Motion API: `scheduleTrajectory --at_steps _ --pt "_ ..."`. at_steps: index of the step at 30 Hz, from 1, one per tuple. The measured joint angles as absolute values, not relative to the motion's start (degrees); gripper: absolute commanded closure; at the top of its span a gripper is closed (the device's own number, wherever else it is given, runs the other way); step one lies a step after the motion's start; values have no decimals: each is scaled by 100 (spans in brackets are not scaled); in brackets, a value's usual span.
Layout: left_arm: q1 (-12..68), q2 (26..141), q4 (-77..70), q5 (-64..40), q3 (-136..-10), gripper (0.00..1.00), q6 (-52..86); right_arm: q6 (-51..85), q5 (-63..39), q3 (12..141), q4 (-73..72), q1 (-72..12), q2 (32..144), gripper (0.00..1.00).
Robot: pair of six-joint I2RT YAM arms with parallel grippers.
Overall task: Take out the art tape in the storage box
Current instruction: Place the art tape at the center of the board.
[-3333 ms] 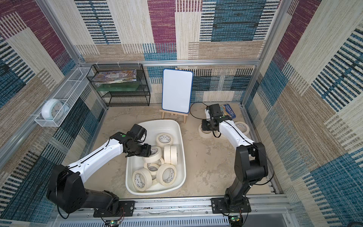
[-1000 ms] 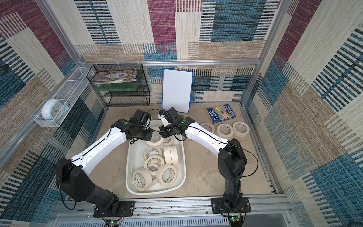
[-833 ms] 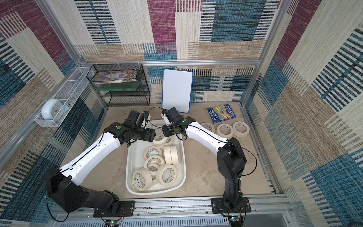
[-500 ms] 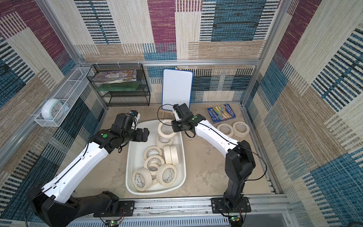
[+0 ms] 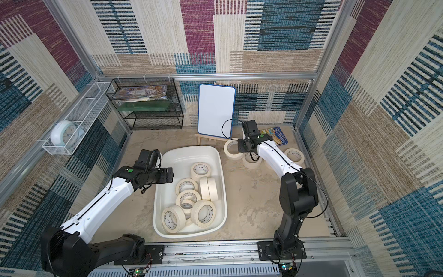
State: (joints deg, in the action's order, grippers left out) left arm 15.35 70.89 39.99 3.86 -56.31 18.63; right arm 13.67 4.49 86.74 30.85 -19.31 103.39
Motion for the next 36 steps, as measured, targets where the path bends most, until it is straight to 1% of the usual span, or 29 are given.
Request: scheduleTrajectory --at_steps 3,10,13,18,25,29,33,34,35,36 --pt "1415 7179 3837 322 -5485 7 1909 1286 384 8919 3133 -1914 10753 100" --pt "1166 7456 3452 294 -5273 21 1949 1232 226 9080 3181 -1903 11292 100" --pt "1096 7577 3304 276 -5249 29 1953 1232 172 8980 3157 -1905 11351 100" --pt "1020 7789 3144 325 -5315 51 1951 1216 130 8774 3024 -1905 11424 100" --pt "816 8095 3131 392 -5594 72 1920 1214 123 8687 2659 -1909 11478 100" --pt "674 8248 3015 360 -5769 78 1863 1216 137 8663 2567 -1946 11452 100" --pt "576 8353 2923 322 -5929 81 1778 1214 191 8663 2609 -2032 11419 100" --pt "561 8370 2904 322 -5964 81 1780 1214 172 8667 2622 -2062 11419 100" --pt "548 8379 2893 320 -5988 78 1778 1214 145 8670 2626 -2091 11421 100" --pt "541 8385 2882 320 -6003 73 1772 1216 121 8680 2633 -2108 11432 100"
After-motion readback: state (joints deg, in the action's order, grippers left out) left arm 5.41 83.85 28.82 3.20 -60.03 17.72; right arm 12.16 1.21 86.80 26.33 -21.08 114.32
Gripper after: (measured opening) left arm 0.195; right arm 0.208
